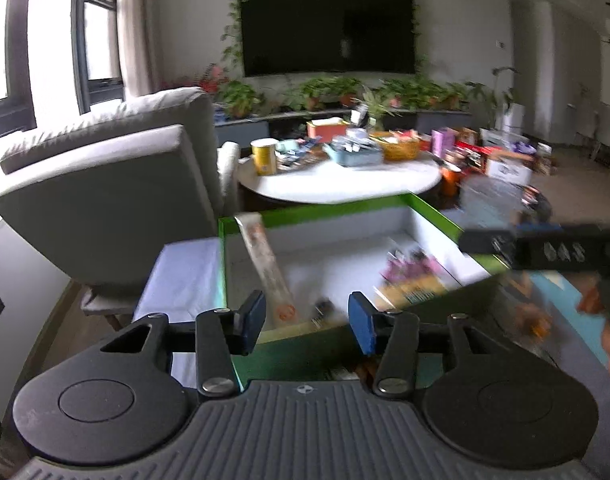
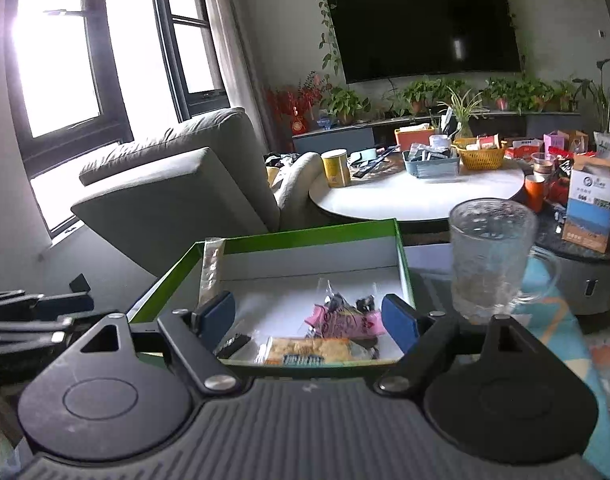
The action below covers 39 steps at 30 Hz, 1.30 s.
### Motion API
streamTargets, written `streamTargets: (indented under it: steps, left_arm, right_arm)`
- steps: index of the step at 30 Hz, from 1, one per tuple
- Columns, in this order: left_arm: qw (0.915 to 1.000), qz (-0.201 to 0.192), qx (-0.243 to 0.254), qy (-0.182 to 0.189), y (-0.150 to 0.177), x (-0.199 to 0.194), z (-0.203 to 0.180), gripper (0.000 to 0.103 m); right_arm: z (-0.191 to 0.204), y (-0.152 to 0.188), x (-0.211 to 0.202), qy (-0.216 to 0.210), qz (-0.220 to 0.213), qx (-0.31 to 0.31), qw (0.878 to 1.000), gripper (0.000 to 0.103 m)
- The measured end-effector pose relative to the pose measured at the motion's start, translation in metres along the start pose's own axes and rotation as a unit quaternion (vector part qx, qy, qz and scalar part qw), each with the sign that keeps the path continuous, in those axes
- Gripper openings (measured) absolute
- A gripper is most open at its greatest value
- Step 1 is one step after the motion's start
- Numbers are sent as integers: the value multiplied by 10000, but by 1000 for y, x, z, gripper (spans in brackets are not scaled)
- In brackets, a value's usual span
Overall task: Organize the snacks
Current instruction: 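Grasp the sausage pouch with left tool while right tool grasps a clear bag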
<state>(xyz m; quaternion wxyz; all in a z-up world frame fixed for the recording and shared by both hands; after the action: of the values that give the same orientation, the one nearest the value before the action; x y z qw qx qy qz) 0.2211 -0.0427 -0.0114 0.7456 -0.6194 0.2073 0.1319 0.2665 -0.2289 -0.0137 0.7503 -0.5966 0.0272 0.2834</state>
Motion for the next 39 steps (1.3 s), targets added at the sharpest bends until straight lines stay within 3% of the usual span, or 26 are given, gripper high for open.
streamTargets:
  steps: [6, 11, 18, 33, 37, 39]
  left_arm:
    - [9975, 316, 61, 623, 37, -42, -18, 47]
    - [9858, 632, 328, 1518, 75, -72, -38, 52]
    - [9738, 379, 1028, 1991, 98, -99, -76, 74]
    - [9621, 1030, 1488, 2041, 122, -82, -106, 73]
    - [9607, 1038, 1434, 2137, 123, -79, -105, 58]
    - [9596, 997, 1464, 2188, 122, -79, -105, 55]
  right_arm:
    - [4, 14, -31, 191, 72, -122, 9997, 46]
    - [5, 31, -52, 318, 190, -32, 9993, 46]
    - [13, 51, -76, 353, 308, -16, 9989, 46]
    - [-9, 90, -86, 593, 684, 93, 9959, 46]
    - [-11, 97, -79, 498, 765, 175, 9957, 46]
    - [-12, 99, -74, 472, 805, 195, 9954, 46]
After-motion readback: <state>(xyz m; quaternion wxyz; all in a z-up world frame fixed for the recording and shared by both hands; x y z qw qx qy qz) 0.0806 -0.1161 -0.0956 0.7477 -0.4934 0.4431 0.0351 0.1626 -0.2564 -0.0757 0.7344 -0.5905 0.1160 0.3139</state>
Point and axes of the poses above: each gripper's, at about its wrist camera, not at the fingertips, and x roughly the way its jaws point, z to its left, y to its underside, the point moved 1 cm from there along x, roughly the way its jaws point, and after that the axes turned 11 degrees about -y, right-handed, at the moved point
